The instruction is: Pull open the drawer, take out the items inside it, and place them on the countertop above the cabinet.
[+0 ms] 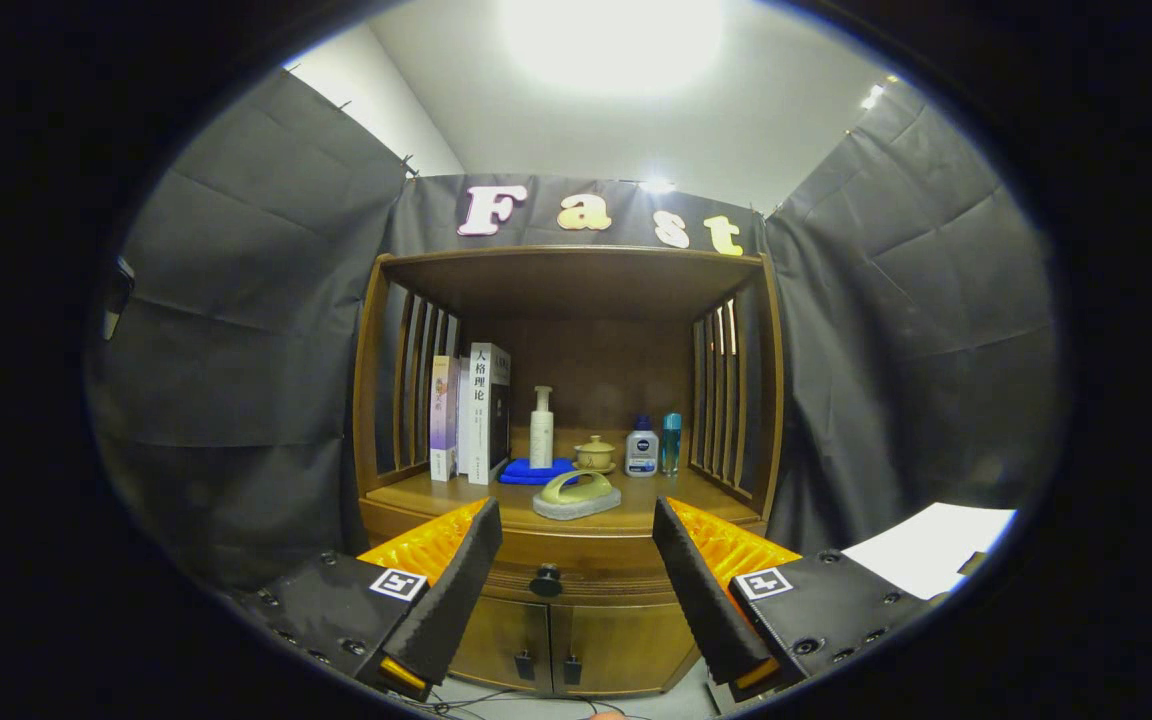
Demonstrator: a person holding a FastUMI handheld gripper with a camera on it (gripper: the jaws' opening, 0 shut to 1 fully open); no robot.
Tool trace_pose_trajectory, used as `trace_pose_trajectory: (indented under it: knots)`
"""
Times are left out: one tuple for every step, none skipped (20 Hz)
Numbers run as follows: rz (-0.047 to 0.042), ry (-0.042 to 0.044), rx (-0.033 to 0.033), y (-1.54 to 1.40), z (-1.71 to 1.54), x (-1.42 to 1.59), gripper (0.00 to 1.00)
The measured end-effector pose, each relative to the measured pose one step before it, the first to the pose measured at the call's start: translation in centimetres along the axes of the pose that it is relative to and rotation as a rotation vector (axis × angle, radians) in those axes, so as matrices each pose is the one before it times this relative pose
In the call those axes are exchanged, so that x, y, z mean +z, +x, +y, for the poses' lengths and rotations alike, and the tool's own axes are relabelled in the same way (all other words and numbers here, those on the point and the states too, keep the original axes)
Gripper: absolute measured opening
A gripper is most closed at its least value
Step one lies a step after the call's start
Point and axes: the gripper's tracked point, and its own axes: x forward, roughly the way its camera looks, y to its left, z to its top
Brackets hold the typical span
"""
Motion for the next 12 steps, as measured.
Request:
trace_pose_trajectory:
  knots:
    - [-0.00169,-0.00075,-0.00022,0.011,-0.093,0.083,0.96]
    - [-0.00157,0.00028,-0.00093,0.024,-0.067,0.118,0.96]
    - [0.00040,0.00130,-0.00040,0.043,-0.042,-0.044,0.96]
    - [0.00069,0.00177,0.00096,0.063,0.003,-0.016,0.96]
    - [0.00084,0.00123,0.00016,0.023,-0.065,0.050,0.96]
    - [-0.00082,0.00079,0.00000,0.057,-0.059,0.031,0.96]
    - [0.00141,0.00035,-0.00029,-0.029,-0.047,-0.050,0.96]
    - [-0.00148,0.00281,0.00037,-0.066,-0.058,0.157,0.96]
    - [-0.00271,0.00498,0.00023,0.052,-0.073,0.182,0.96]
    - [-0.00364,0.00642,0.00230,0.003,0.035,0.123,0.96]
    - [-0.00272,0.00371,0.00145,0.000,0.014,0.118,0.96]
    - [-0.00090,-0.00037,0.00102,0.085,-0.032,-0.003,0.96]
